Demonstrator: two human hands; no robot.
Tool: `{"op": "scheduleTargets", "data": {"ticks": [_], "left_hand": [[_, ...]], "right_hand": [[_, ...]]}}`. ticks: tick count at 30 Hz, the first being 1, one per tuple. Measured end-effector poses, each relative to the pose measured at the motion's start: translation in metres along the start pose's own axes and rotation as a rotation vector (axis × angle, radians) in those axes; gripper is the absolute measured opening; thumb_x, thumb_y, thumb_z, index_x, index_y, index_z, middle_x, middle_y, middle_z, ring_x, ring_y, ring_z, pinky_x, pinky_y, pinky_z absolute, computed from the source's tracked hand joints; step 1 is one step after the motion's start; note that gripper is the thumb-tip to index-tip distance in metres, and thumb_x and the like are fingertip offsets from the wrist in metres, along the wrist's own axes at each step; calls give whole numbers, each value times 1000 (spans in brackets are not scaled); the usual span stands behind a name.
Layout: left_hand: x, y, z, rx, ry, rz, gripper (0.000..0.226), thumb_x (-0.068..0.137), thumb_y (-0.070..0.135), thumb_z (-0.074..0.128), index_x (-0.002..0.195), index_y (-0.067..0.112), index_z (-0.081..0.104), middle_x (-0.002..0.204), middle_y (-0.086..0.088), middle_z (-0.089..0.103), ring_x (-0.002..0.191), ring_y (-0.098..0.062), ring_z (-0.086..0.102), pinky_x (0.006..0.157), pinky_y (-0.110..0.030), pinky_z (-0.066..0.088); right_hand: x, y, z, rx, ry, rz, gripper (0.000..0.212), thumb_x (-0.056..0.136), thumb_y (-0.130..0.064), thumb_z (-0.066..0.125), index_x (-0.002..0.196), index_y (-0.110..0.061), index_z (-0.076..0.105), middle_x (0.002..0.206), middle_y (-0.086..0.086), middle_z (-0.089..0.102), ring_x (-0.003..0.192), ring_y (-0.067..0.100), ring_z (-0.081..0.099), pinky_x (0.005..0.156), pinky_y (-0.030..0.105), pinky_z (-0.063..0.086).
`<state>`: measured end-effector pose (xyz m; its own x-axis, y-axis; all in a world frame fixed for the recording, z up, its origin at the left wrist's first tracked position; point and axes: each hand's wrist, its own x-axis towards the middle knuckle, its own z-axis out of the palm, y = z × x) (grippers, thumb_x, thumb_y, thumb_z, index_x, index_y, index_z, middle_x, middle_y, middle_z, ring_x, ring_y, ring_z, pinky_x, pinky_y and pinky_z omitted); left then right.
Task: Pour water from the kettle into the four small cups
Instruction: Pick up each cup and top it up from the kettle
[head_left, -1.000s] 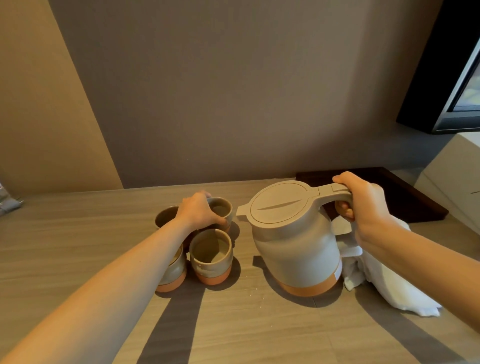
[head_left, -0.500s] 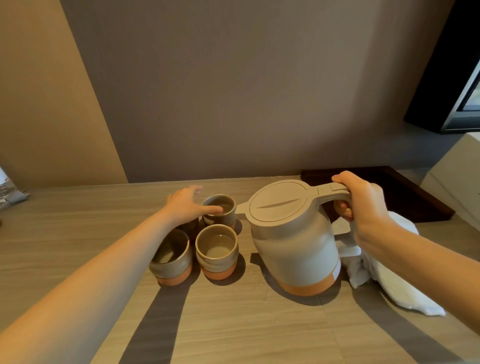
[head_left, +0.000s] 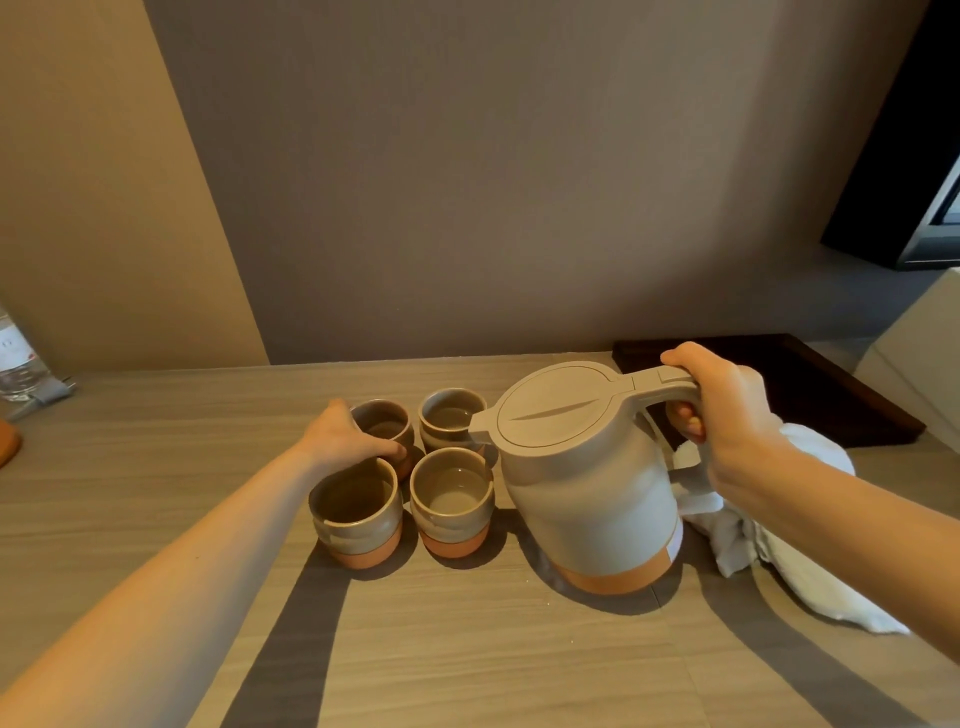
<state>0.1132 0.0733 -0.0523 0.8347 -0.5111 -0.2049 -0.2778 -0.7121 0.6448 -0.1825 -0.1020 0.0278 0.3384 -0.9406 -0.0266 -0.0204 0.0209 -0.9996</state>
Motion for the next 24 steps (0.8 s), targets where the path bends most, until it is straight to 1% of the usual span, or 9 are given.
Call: {"op": "scheduleTargets", "data": {"ticks": [3, 6, 9, 12, 16, 19, 22, 24], "left_hand": [[-2, 0, 1, -59, 40, 9, 89, 66, 39, 87, 133, 11, 37, 122, -12, 52, 107, -26, 52, 78, -35, 48], [-6, 2, -4, -174, 97, 39, 89, 65, 37, 88, 134, 12, 37, 126, -11, 50, 108, -24, 49, 80, -36, 46], [-13, 10, -17, -308, 169, 108, 86, 67, 34, 87, 134, 16, 38, 125, -7, 48, 116, -25, 47, 81, -34, 42], [-24, 23, -33, -374, 207, 193, 83, 69, 33, 86, 135, 18, 37, 120, -1, 44, 111, -18, 43, 82, -33, 40], [-42, 35, -50, -418, 212, 260, 81, 69, 35, 85, 134, 22, 38, 121, 2, 45, 110, -16, 43, 80, -32, 40], [-60, 39, -57, -460, 202, 292, 79, 69, 36, 85, 133, 24, 39, 120, 3, 46, 110, -15, 44, 73, -26, 39], [-80, 37, -59, -507, 173, 291, 79, 67, 35, 86, 132, 25, 42, 119, 5, 49, 111, -15, 45, 74, -27, 39], [-96, 30, -57, -539, 145, 279, 78, 64, 33, 88, 129, 25, 45, 113, 7, 52, 110, -15, 48, 73, -27, 41]], "right_hand": [[-2, -2, 0, 4, -11, -1, 28, 86, -31, 62, 71, -7, 60, 60, 5, 52, 51, 11, 41, 59, 26, 38], [-5, -6, -2, 12, -15, -14, 28, 86, -30, 62, 68, -8, 60, 59, 5, 53, 49, 10, 42, 57, 25, 38], [-8, -11, -2, 22, -19, -38, 31, 86, -28, 61, 62, -10, 59, 48, -1, 51, 40, 7, 41, 53, 24, 36], [-14, -20, -2, 48, -23, -38, 31, 86, -28, 61, 61, -10, 57, 41, -5, 48, 34, 5, 40, 51, 25, 33], [-22, -30, -4, 65, -22, -28, 28, 85, -30, 61, 65, -10, 56, 41, -4, 47, 32, 5, 39, 50, 25, 33], [-29, -38, -5, 71, -24, -30, 29, 83, -31, 61, 63, -11, 54, 39, -5, 46, 31, 5, 37, 52, 26, 33], [-38, -44, -4, 68, -31, -39, 30, 82, -31, 60, 61, -11, 54, 40, -4, 46, 32, 6, 37, 54, 27, 34], [-44, -47, -3, 67, -38, -46, 30, 81, -32, 61, 60, -11, 54, 42, -2, 45, 34, 6, 37, 55, 27, 35]]}}
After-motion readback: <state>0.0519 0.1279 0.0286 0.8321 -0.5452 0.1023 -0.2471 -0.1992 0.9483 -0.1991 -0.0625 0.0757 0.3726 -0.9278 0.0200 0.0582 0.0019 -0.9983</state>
